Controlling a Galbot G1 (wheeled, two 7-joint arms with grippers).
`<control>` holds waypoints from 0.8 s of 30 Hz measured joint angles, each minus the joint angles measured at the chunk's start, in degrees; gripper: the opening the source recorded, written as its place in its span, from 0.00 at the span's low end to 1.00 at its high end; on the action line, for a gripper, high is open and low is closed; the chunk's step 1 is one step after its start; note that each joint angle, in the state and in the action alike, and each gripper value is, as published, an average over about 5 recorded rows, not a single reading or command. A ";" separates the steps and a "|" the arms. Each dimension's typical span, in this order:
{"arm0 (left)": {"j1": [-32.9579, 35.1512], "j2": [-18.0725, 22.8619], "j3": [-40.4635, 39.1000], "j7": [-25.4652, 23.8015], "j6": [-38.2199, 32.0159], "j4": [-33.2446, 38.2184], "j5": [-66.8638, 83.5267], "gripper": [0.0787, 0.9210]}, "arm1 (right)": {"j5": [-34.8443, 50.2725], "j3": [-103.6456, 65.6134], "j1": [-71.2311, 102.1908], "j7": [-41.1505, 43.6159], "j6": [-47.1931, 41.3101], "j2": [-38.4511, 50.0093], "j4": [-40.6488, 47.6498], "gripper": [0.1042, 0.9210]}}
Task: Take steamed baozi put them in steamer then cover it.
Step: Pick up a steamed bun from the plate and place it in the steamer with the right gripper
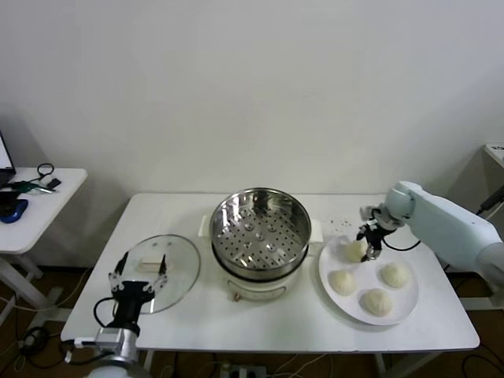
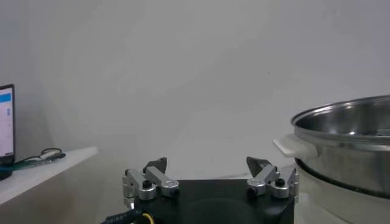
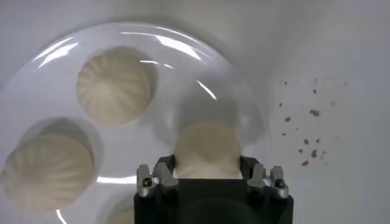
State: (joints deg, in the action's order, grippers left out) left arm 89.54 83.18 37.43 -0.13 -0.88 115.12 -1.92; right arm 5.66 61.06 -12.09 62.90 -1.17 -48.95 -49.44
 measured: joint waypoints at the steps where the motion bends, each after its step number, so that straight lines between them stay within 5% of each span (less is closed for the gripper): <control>1: 0.02 -0.06 -0.02 0.00 0.01 0.07 0.00 0.88 | 0.17 0.87 -1.20 0.21 0.75 0.16 -0.77 0.72; 24: 1.52 -0.03 -0.50 -0.10 -0.12 0.51 0.03 0.88 | -0.32 16.74 -28.30 3.93 20.48 -9.02 -14.38 0.74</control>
State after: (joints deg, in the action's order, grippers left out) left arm 91.06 83.15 36.93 -0.22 -0.99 115.62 -1.90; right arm 5.35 77.80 -40.39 66.83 19.31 -57.97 -63.83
